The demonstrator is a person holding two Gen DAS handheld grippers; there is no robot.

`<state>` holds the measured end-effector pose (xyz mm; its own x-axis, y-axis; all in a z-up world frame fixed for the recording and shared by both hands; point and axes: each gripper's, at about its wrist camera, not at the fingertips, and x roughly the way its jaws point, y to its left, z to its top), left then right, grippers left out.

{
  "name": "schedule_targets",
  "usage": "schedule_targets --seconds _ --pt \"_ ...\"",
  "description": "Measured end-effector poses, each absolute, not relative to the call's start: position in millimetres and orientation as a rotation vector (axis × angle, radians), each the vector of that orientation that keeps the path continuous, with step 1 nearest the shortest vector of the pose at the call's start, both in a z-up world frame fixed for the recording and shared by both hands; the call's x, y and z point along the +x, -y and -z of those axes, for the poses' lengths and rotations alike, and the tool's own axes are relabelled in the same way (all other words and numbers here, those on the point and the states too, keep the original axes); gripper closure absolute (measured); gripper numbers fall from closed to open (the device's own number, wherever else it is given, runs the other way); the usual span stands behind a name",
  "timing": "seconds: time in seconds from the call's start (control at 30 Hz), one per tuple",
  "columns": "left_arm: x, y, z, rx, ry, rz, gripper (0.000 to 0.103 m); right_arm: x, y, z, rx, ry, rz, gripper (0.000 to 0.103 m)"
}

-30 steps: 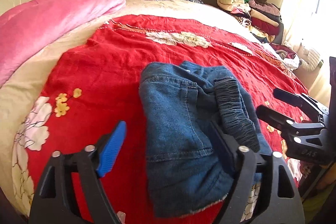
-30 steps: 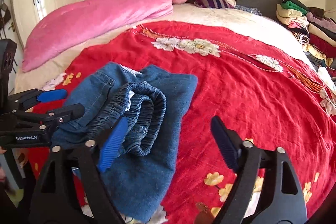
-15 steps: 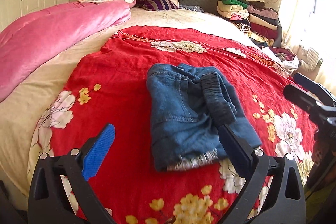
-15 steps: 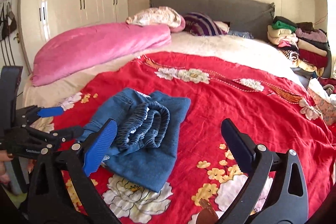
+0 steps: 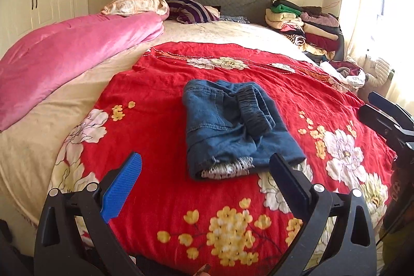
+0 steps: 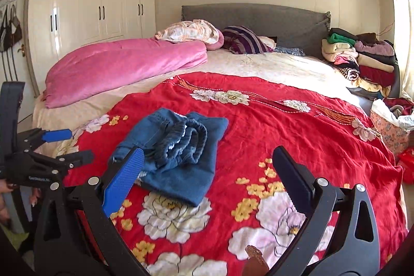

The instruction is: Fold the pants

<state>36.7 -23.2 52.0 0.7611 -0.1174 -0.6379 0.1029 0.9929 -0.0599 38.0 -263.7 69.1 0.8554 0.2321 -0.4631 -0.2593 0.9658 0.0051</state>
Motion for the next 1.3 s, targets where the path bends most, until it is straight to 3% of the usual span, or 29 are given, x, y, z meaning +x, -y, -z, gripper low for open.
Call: schedule_targets --seconds 0.73,1.3 --pt "-6.4 25.4 -36.9 -0.029 -0.731 0.123 0.004 -2.7 254.6 -48.7 -0.025 -0.541 -0.292 0.009" --pt "3.1 10.1 -3.1 -0.092 -0.817 0.077 0.004 14.5 245.3 -3.8 -0.017 -0.676 -0.269 0.009"
